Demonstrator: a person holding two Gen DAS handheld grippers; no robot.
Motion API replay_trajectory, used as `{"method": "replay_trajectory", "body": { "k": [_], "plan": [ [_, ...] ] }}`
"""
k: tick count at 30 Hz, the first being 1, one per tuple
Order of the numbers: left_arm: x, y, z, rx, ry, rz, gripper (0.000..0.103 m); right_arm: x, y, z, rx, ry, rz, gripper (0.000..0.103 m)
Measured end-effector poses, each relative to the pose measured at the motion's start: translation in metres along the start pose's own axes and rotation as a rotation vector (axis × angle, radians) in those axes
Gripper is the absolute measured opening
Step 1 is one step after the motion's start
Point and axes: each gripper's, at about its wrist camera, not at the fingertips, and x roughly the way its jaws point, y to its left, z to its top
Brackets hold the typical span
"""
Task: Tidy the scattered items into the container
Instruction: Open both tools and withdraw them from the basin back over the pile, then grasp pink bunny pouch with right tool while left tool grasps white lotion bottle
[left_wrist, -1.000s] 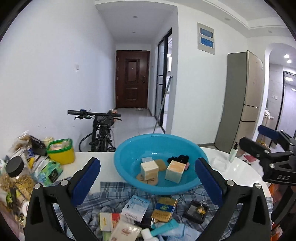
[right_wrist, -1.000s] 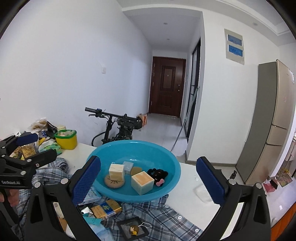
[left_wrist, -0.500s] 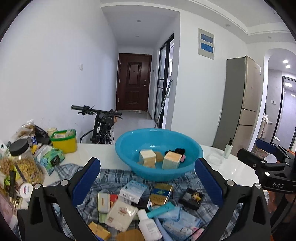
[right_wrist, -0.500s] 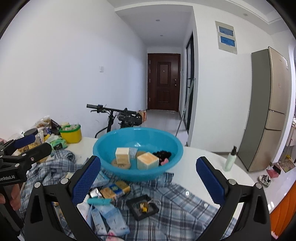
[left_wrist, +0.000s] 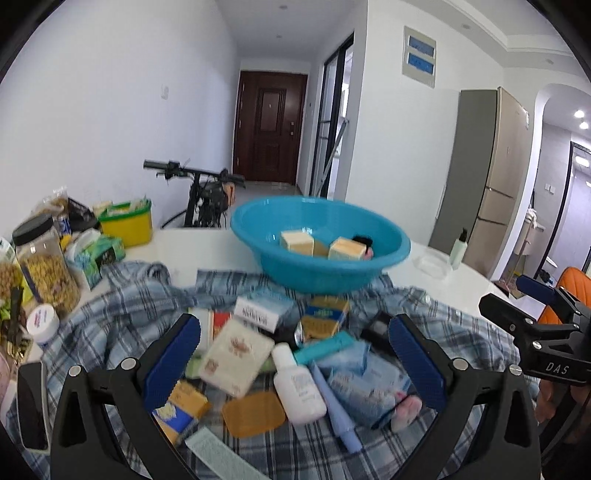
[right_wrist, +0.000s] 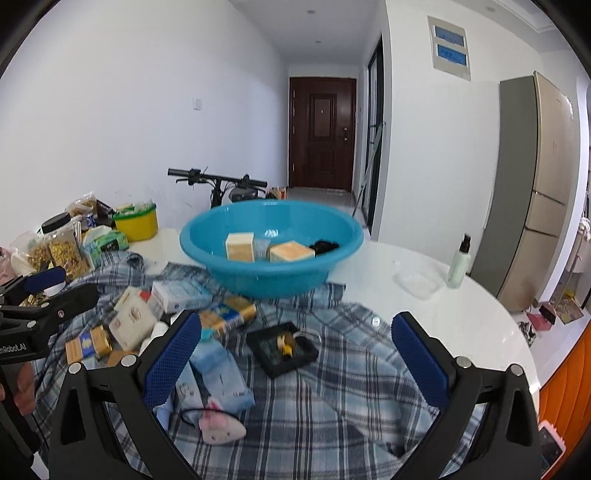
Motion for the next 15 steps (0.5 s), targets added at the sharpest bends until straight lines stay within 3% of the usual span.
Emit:
{"method": "replay_trajectory", "body": {
  "k": [15],
  "plan": [
    [0.017,-0.013,-0.050,0.016,0.129,-0.029,0.103,0.007,0.005,-0.043,0.020,0.095,0.027,0.102]
  ]
}}
